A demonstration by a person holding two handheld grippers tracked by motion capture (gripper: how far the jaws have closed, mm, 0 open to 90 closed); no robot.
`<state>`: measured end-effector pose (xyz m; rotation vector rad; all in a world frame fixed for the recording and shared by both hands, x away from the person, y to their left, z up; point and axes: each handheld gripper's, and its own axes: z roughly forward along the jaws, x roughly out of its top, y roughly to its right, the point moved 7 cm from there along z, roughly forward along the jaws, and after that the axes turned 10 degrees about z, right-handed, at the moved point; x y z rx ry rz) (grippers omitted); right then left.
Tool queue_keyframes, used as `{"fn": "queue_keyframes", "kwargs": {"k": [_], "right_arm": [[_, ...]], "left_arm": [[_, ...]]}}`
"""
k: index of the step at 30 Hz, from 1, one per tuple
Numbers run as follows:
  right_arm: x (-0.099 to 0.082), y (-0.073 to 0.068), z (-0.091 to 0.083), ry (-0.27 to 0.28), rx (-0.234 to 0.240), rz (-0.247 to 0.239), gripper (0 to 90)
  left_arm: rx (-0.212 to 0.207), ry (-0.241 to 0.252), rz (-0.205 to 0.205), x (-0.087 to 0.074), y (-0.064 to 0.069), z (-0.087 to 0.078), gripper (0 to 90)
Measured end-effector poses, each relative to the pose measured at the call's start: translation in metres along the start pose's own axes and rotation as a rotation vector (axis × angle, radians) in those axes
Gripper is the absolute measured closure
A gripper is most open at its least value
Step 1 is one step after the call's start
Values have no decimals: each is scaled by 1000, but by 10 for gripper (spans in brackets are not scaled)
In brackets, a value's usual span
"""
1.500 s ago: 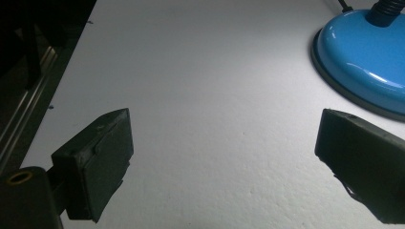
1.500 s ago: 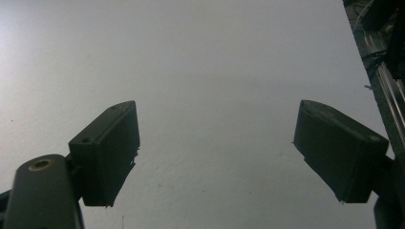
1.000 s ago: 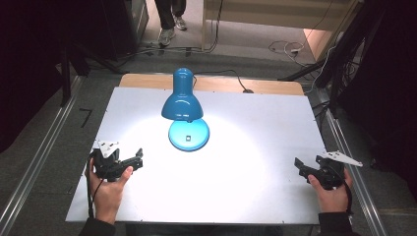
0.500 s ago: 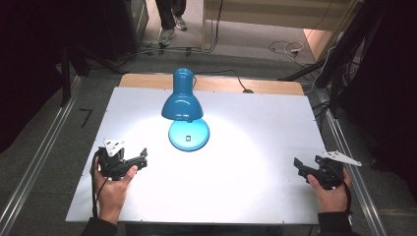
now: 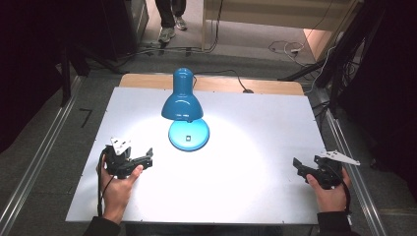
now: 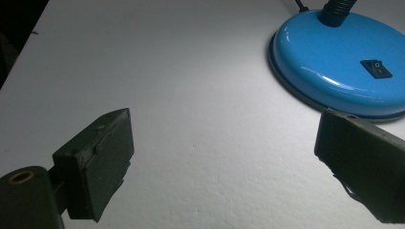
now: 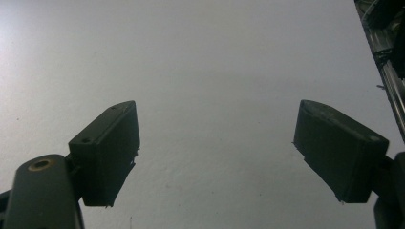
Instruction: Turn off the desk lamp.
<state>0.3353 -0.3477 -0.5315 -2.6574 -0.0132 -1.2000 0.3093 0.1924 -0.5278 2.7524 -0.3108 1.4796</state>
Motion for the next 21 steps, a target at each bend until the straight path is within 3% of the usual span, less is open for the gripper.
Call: {"fn": "queue_keyframes", "kwargs": {"k": [21], "right_arm": [[0, -1, 1, -1, 0, 0, 147]], "left_arm": [[-42, 24, 10, 11, 19, 10, 69]]}}
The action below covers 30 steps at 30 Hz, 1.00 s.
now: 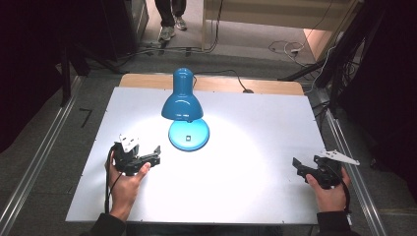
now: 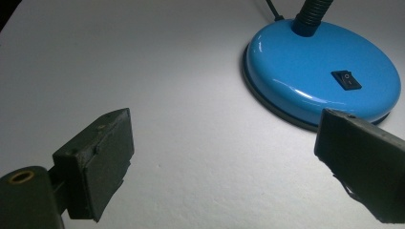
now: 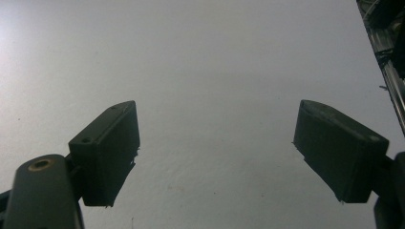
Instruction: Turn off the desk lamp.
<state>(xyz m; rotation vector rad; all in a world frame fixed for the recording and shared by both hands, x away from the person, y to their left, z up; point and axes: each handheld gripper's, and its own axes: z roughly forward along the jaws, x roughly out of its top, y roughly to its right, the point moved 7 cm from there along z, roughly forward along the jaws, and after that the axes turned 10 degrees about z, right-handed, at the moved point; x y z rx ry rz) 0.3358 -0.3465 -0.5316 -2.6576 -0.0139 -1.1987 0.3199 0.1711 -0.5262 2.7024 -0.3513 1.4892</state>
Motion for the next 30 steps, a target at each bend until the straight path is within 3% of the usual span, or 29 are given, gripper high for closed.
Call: {"fn": "queue_keyframes", "kwargs": {"k": [30], "right_arm": [[0, 0, 0, -1, 3, -5, 147]], "left_arm": [[-53, 24, 1, 14, 18, 12, 104]]}}
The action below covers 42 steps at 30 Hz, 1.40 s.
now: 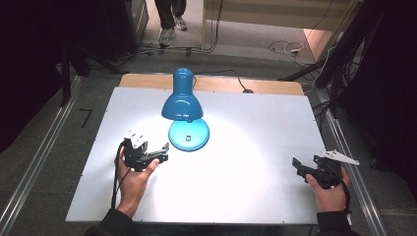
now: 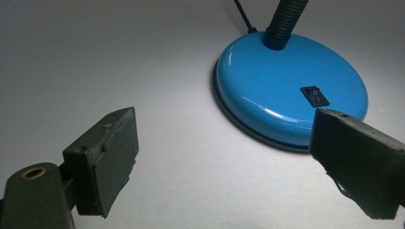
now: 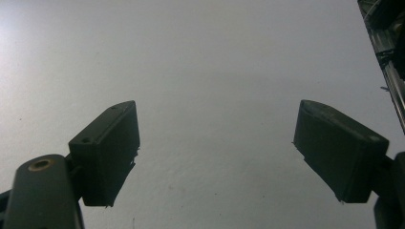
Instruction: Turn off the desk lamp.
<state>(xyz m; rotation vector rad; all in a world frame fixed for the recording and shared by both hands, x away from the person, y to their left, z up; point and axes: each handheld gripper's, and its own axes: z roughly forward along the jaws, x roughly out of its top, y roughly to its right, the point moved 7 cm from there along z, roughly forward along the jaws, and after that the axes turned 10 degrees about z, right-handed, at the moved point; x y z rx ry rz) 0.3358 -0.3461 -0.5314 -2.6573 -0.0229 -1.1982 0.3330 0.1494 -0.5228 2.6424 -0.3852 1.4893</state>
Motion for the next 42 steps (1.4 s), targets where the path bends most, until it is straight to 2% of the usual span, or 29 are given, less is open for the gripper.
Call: {"fn": "queue_keyframes", "kwargs": {"k": [10, 18, 35, 42], "right_arm": [[0, 0, 0, -1, 1, 1, 147], [0, 0, 0, -2, 2, 1, 147], [0, 0, 1, -6, 2, 5, 147], [0, -1, 1, -6, 4, 5, 147]], "left_arm": [[-6, 15, 13, 5, 5, 4, 146], [-33, 9, 24, 6, 12, 9, 167], [-71, 17, 36, 12, 23, 19, 347], [-74, 22, 61, 16, 29, 22, 492]]}}
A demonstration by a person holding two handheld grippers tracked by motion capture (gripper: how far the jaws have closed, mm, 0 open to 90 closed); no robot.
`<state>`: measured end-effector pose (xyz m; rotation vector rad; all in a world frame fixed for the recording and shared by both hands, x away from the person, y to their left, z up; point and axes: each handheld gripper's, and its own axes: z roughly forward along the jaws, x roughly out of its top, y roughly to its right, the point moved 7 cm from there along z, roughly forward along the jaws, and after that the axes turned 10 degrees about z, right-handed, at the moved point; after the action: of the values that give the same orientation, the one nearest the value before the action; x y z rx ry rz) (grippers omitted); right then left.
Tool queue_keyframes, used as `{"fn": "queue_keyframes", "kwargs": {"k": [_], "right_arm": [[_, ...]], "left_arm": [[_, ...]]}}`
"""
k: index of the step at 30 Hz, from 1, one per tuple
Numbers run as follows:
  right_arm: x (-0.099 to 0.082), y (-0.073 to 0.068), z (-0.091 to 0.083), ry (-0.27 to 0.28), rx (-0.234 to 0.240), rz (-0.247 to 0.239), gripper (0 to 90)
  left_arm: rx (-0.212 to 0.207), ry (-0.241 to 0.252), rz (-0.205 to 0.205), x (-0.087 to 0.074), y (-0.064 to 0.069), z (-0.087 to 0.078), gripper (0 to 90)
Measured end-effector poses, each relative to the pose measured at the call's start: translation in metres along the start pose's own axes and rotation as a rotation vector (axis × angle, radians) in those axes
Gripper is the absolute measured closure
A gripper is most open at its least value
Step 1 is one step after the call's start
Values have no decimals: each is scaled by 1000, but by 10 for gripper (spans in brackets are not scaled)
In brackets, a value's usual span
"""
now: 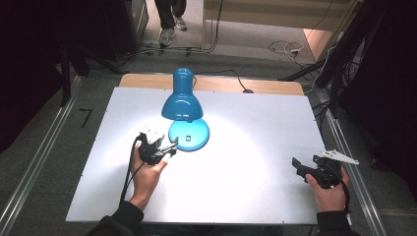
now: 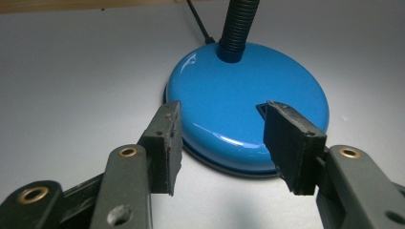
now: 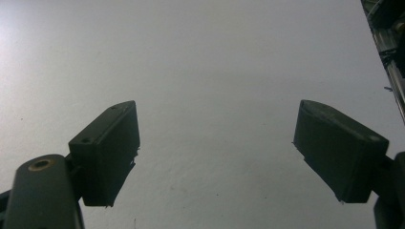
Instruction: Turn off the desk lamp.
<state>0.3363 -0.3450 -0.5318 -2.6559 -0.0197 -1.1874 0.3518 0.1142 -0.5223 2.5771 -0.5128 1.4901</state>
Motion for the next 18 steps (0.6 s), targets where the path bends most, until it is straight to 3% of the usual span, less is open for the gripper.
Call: {"fn": "queue_keyframes", "kwargs": {"k": [3, 18], "right_arm": [[0, 0, 0, 0, 0, -1, 147], [0, 0, 1, -3, 4, -6, 149]], "left_arm": [[-22, -7, 8, 2, 4, 3, 550], [-51, -21, 47, 7, 13, 18, 879]]}}
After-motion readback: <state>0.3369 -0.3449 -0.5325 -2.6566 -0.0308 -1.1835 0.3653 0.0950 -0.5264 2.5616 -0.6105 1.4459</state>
